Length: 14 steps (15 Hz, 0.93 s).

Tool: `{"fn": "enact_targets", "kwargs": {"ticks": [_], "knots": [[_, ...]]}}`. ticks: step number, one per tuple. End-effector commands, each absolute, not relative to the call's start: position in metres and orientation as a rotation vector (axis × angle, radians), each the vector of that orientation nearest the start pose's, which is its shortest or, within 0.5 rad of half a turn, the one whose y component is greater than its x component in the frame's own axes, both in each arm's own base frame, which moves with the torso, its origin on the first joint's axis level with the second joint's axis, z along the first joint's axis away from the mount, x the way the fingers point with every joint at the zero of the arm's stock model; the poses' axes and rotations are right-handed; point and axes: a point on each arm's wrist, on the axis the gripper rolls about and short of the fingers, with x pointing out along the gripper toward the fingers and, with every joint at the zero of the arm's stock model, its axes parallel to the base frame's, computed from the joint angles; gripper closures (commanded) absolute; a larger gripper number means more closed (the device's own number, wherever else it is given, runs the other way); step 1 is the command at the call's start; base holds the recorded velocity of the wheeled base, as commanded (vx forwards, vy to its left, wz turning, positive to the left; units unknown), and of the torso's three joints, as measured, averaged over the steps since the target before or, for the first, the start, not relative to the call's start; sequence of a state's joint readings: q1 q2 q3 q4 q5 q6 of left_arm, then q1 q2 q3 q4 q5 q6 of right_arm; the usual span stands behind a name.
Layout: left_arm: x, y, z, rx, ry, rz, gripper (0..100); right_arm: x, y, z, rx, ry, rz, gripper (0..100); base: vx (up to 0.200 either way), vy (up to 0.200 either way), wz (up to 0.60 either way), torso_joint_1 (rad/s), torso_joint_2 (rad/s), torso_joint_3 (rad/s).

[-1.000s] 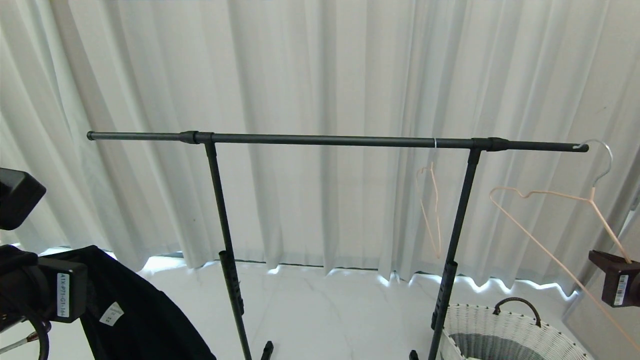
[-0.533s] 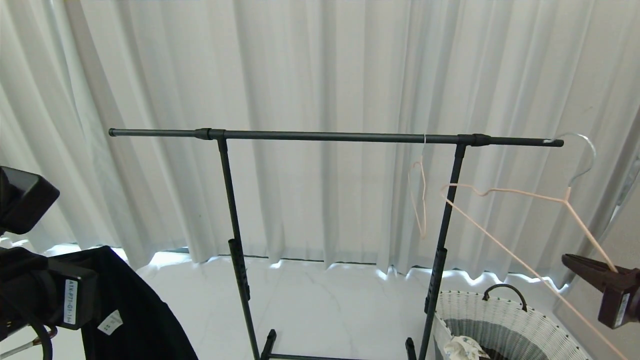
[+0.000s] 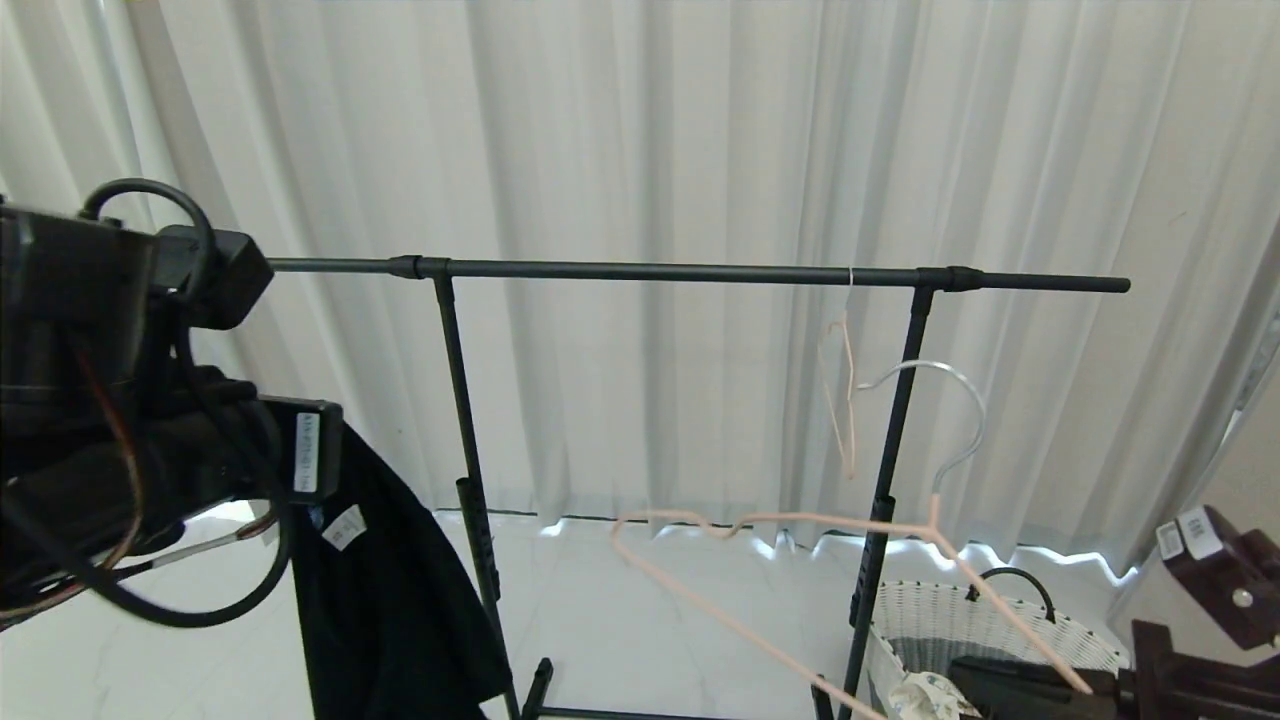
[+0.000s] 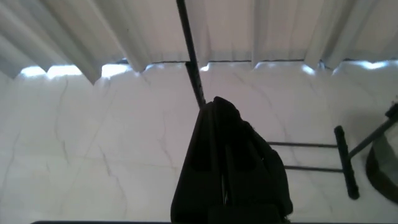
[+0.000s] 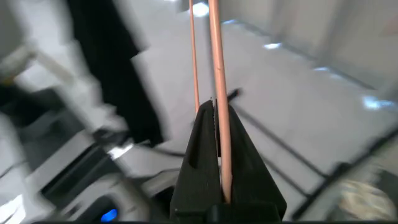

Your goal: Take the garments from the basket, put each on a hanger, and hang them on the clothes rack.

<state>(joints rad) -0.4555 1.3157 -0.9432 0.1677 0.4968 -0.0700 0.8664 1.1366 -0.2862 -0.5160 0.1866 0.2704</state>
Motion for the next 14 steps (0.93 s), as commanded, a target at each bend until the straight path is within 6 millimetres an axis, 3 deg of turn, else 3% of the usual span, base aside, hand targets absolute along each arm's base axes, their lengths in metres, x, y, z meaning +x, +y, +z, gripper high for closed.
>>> {"fn": "enact_targets", "kwargs": {"ticks": [1,7,14], "knots": [[0.220,-0.095,0.232,0.183,0.544,0.094,100,0.078,0.131,0.159,0.134,0.513,1.116,100,0.000,0.000,0.00,0.000,0.00,0.000],[0.216,-0.129,0.233,0.039,0.528,0.018,100,0.100,0.164,0.169,0.201,0.486,1.112,100,0.000,0.000,0.00,0.000,0.00,0.000],[0.214,-0.133,0.236,0.014,0.519,0.009,100,0.118,0.189,0.181,0.245,0.443,1.116,100,0.000,0.000,0.00,0.000,0.00,0.000]]}}
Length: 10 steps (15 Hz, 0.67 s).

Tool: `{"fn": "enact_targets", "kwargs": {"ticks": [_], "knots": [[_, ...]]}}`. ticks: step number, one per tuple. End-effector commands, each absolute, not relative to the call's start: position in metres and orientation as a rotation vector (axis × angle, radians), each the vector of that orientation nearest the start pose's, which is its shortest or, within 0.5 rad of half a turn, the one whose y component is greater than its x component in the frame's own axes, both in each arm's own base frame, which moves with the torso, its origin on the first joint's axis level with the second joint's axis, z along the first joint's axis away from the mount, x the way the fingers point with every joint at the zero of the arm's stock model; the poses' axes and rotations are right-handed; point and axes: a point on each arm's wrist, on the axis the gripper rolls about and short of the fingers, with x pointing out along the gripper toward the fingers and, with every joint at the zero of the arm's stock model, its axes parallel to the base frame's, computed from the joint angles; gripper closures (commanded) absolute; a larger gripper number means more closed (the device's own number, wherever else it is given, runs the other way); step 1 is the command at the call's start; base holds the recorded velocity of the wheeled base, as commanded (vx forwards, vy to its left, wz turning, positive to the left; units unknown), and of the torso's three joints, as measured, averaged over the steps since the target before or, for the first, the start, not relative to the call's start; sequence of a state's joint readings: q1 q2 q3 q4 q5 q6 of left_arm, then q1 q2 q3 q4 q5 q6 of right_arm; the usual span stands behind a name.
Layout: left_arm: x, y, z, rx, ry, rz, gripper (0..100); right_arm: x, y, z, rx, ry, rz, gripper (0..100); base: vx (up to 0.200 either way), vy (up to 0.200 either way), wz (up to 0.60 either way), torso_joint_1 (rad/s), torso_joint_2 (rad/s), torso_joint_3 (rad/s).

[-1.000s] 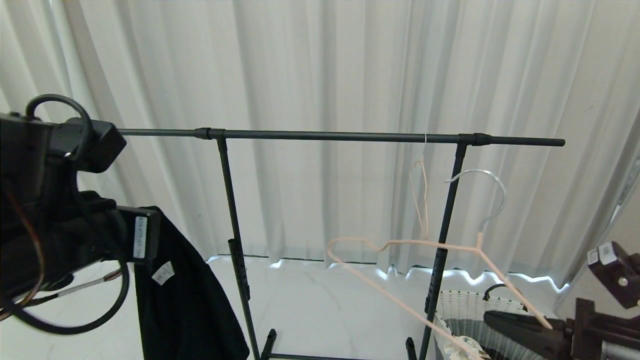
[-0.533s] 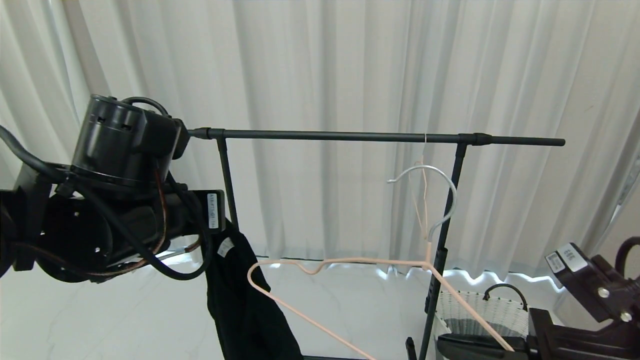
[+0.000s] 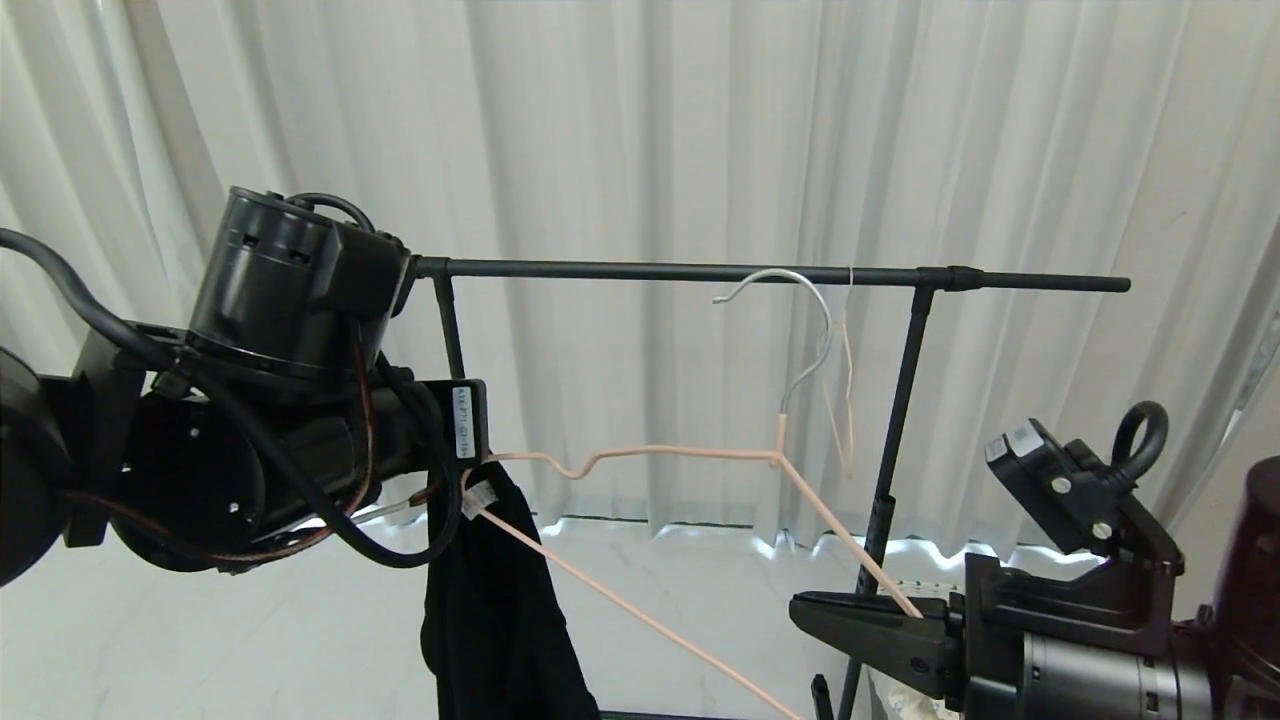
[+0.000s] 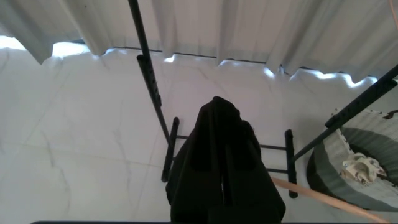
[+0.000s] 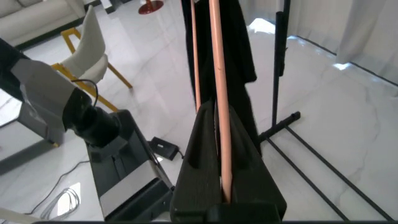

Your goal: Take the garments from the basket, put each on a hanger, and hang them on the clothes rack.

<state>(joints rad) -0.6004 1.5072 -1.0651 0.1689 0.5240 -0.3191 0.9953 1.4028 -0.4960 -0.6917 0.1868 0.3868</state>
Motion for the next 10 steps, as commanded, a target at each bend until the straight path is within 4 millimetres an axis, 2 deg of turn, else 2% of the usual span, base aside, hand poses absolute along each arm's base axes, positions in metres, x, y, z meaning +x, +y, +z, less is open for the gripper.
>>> {"fn": "enact_targets", "kwargs": {"ticks": [1,4,7,10], "knots": [[0.215,-0.134,0.236,0.013,0.521,0.009,100,0.119,0.191,0.182,0.246,0.440,1.117,100,0.000,0.000,0.00,0.000,0.00,0.000],[0.216,-0.132,0.235,0.012,0.523,0.018,100,0.127,0.198,0.187,0.256,0.421,1.104,100,0.000,0.000,0.00,0.000,0.00,0.000],[0.231,-0.130,0.233,-0.013,0.473,0.080,100,0.129,0.199,0.192,0.263,0.406,1.105,100,0.000,0.000,0.00,0.000,0.00,0.000],[0.234,-0.132,0.232,-0.026,0.465,0.095,100,0.129,0.208,0.198,0.268,0.388,1.130,100,0.000,0.000,0.00,0.000,0.00,0.000]]}}
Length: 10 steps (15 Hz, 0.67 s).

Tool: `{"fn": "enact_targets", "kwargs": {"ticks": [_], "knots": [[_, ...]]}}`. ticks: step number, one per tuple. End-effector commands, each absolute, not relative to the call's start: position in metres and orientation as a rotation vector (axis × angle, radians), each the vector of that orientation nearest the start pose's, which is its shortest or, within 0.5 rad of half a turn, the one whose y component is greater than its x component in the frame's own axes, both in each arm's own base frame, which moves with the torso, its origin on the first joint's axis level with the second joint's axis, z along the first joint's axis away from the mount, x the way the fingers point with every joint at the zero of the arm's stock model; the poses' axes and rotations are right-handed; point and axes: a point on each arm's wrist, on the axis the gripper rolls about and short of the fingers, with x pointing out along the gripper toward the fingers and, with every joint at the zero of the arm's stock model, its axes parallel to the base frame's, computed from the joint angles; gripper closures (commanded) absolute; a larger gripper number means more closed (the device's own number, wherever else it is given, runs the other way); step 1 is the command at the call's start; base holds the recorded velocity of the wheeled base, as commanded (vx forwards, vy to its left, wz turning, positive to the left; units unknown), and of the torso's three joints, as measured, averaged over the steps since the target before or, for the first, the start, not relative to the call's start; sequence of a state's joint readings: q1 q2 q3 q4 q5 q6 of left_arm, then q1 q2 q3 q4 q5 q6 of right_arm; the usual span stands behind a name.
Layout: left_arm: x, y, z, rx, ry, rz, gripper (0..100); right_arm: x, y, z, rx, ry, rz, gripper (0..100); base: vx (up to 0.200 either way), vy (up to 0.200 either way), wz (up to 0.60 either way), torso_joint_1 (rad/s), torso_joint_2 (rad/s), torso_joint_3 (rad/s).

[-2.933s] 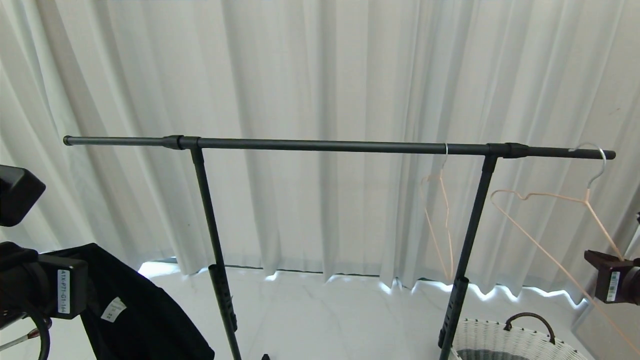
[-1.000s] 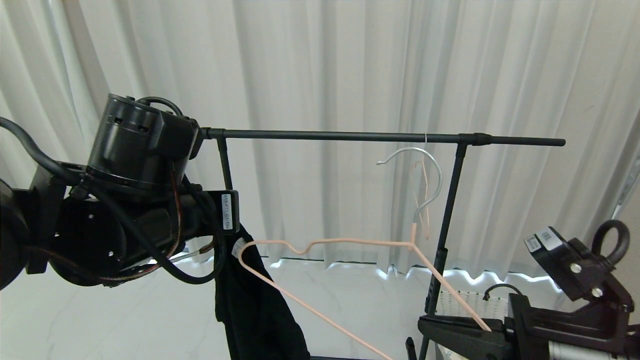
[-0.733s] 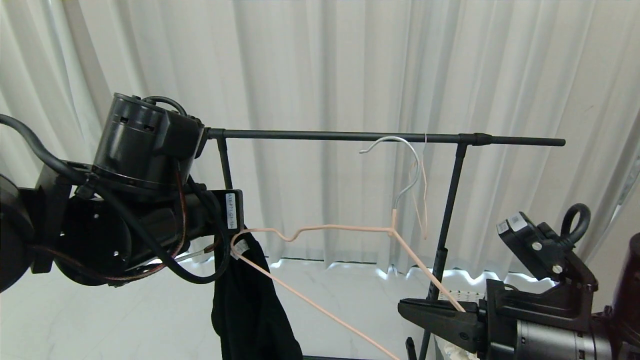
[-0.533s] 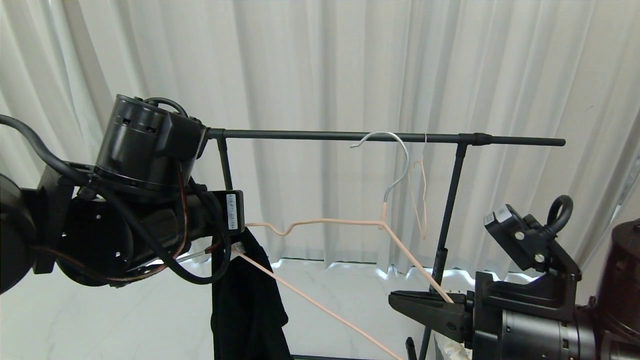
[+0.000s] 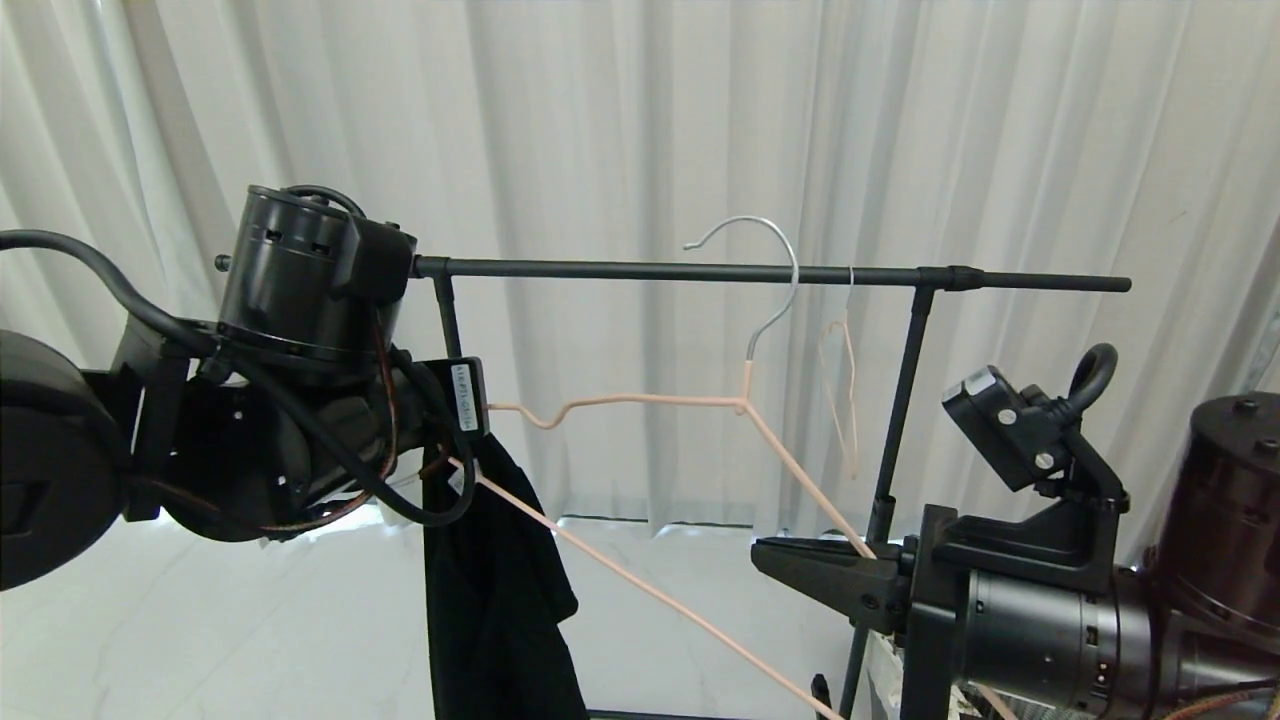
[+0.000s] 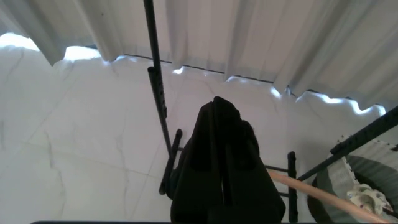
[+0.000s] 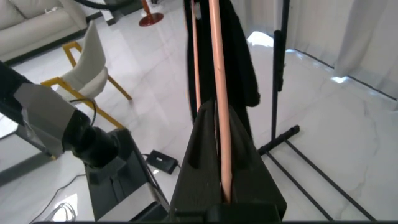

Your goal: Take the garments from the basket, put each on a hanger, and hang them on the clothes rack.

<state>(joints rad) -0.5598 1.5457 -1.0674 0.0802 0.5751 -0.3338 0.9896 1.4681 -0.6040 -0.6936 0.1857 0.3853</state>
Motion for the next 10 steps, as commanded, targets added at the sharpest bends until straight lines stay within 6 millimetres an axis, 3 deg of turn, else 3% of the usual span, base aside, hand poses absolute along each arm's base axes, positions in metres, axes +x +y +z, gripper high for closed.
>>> {"fn": "enact_targets", "kwargs": {"ticks": [1,6,10], "knots": [[0.235,-0.132,0.233,-0.027,0.464,0.095,100,0.132,0.212,0.197,0.265,0.394,1.129,100,0.000,0.000,0.00,0.000,0.00,0.000],[0.237,-0.133,0.244,-0.072,0.429,0.101,100,0.141,0.223,0.188,0.252,0.413,1.060,100,0.000,0.000,0.00,0.000,0.00,0.000],[0.237,-0.133,0.243,-0.090,0.428,0.108,100,0.143,0.228,0.196,0.315,0.381,1.036,100,0.000,0.000,0.00,0.000,0.00,0.000]]}}
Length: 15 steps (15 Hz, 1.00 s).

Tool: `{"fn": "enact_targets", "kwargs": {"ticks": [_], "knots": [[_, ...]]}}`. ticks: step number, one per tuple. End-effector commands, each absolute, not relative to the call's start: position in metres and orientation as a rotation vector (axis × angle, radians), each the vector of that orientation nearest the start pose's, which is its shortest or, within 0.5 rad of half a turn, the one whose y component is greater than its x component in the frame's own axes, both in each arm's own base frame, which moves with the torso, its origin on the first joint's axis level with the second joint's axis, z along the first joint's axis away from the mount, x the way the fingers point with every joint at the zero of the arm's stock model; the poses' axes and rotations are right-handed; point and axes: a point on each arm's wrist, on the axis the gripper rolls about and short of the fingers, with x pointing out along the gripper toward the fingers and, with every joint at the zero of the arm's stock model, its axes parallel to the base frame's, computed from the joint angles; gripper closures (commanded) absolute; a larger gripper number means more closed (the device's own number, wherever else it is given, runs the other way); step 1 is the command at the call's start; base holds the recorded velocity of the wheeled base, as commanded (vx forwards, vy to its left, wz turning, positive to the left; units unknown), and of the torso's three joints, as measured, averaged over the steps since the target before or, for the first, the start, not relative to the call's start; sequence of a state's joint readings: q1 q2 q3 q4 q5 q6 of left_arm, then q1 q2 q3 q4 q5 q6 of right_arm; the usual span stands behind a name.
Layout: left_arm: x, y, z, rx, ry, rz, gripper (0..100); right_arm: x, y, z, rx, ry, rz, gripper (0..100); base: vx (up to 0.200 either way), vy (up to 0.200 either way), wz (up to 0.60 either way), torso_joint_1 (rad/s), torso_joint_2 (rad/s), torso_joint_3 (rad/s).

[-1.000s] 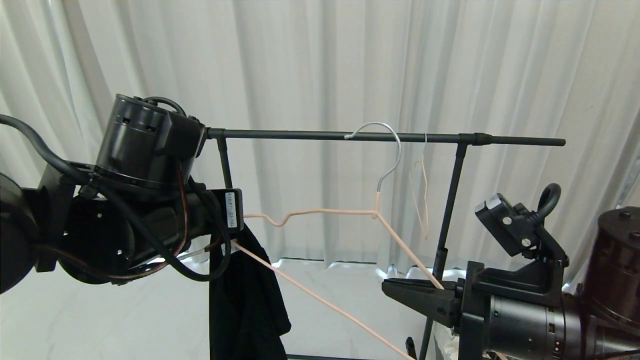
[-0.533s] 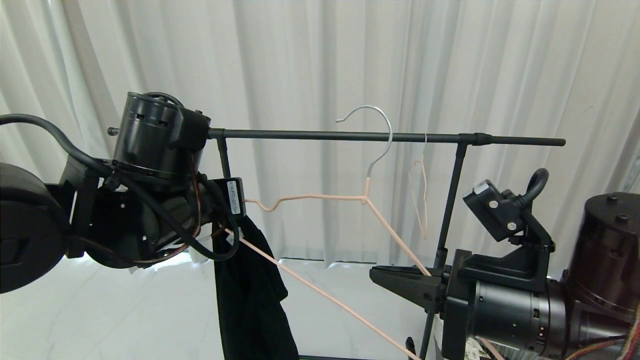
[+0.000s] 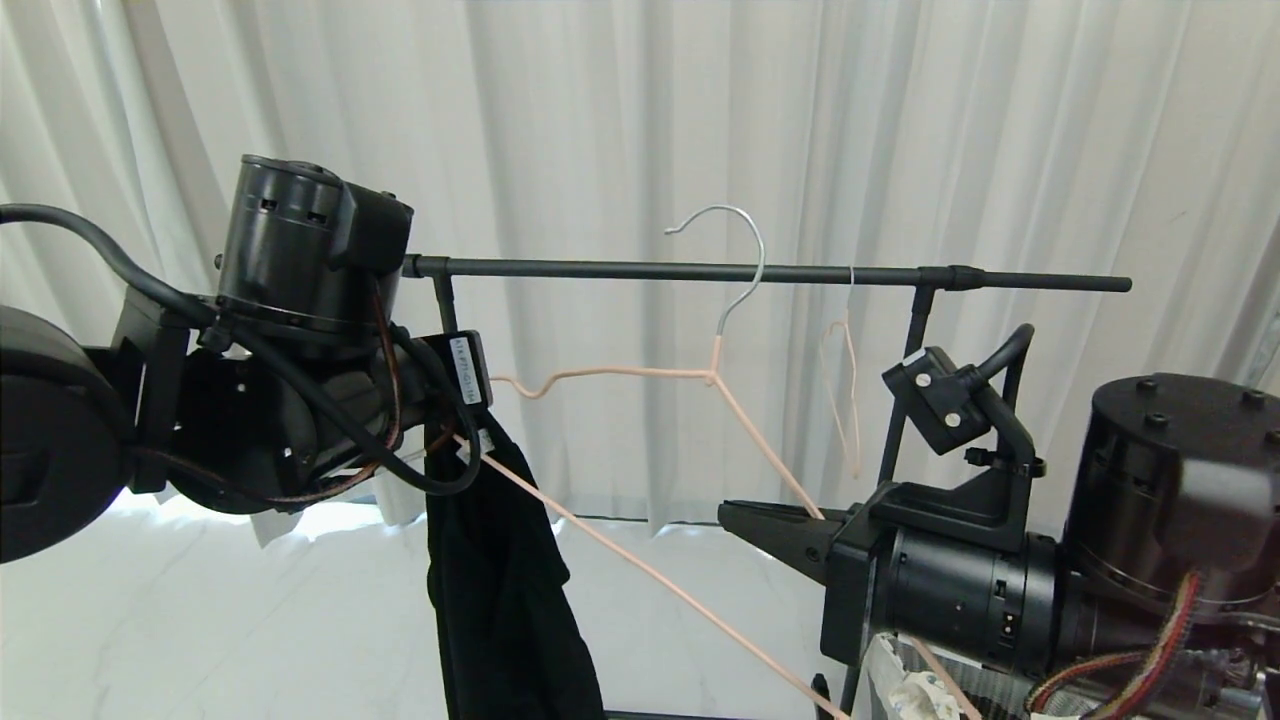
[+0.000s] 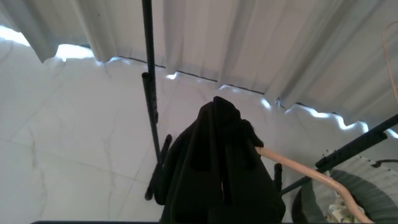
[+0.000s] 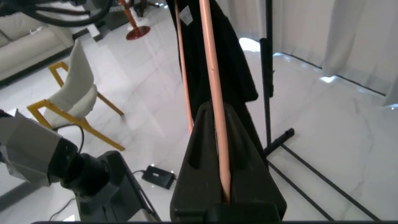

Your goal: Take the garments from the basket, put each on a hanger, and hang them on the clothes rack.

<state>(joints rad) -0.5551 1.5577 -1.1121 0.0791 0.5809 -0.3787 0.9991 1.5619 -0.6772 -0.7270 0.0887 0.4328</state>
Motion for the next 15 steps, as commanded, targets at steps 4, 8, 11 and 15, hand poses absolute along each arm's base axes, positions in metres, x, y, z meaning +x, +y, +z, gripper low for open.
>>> {"fn": "enact_targets", "kwargs": {"ticks": [4,8,11,15], "knots": [[0.237,-0.136,0.249,-0.122,0.411,0.101,100,0.141,0.232,0.194,0.308,0.390,1.047,100,0.000,0.000,0.00,0.000,0.00,0.000],[0.233,-0.145,0.256,-0.160,0.392,0.068,100,0.149,0.244,0.189,0.305,0.394,0.998,100,0.000,0.000,0.00,0.000,0.00,0.000],[0.234,-0.152,0.259,-0.189,0.385,0.052,100,0.150,0.256,0.188,0.300,0.395,0.999,100,0.000,0.000,0.00,0.000,0.00,0.000],[0.251,-0.144,0.248,-0.139,0.383,0.191,100,0.149,0.254,0.187,0.294,0.378,0.932,100,0.000,0.000,0.00,0.000,0.00,0.000]]}}
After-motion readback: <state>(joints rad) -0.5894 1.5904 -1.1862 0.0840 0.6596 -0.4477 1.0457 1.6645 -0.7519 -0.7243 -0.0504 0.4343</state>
